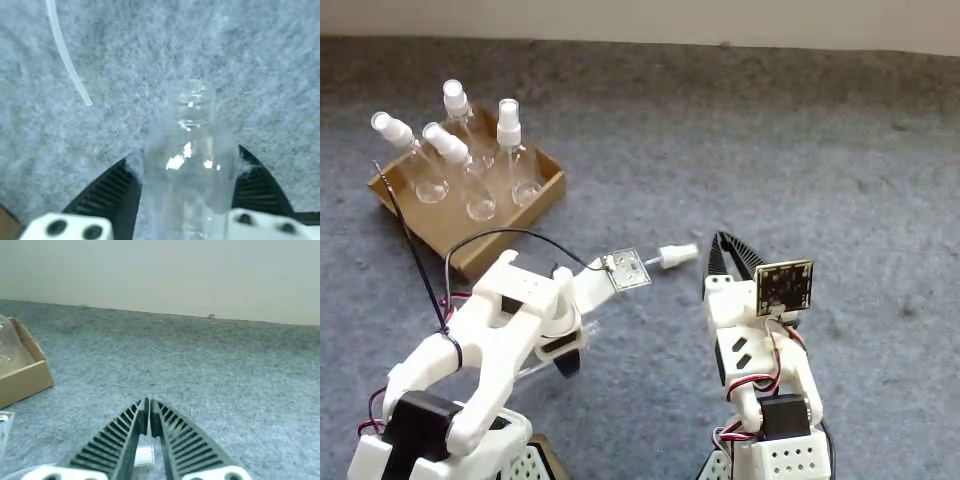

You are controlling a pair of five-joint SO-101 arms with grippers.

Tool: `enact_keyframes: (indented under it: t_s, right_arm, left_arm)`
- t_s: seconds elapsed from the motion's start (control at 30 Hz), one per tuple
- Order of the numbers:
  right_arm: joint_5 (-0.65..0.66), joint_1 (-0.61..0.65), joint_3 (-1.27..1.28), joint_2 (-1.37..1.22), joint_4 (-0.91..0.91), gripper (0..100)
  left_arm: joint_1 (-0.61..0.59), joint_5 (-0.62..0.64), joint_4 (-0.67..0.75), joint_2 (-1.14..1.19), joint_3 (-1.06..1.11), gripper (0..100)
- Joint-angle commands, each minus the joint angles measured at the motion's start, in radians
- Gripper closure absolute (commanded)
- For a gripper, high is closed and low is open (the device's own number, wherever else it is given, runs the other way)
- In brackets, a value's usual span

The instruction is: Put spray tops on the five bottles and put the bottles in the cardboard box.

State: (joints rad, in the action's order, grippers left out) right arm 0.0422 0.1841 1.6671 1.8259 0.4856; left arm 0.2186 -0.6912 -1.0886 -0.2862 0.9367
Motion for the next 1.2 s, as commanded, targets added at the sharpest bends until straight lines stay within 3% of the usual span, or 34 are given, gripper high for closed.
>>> enact_keyframes:
  t_s: [0.0, 0.3, 0.7, 0.93, 1.17]
  right_arm:
    - [0.000, -0.005, 0.113, 0.007, 0.004, 99.0]
    - [-0.005, -0.005, 0.113, 0.007, 0.004, 99.0]
    - [-0.008, 0.070, 0.113, 0.005, 0.005, 98.5]
    - [-0.063, 0.065, 0.047, 0.004, 0.131, 98.5]
    - [-0.121, 0.065, -0.162, 0.002, 0.314, 98.5]
  left_arm:
    - [0.012, 0.008, 0.012, -0.008, -0.050, 88]
    - [0.008, 0.009, -0.017, -0.059, -0.133, 87]
    - [0.005, 0.017, -0.061, -0.572, -0.170, 87]
    - [0.012, 0.308, -0.054, -0.766, -0.071, 92]
    - [0.013, 0.328, -0.052, -0.920, 0.050, 92]
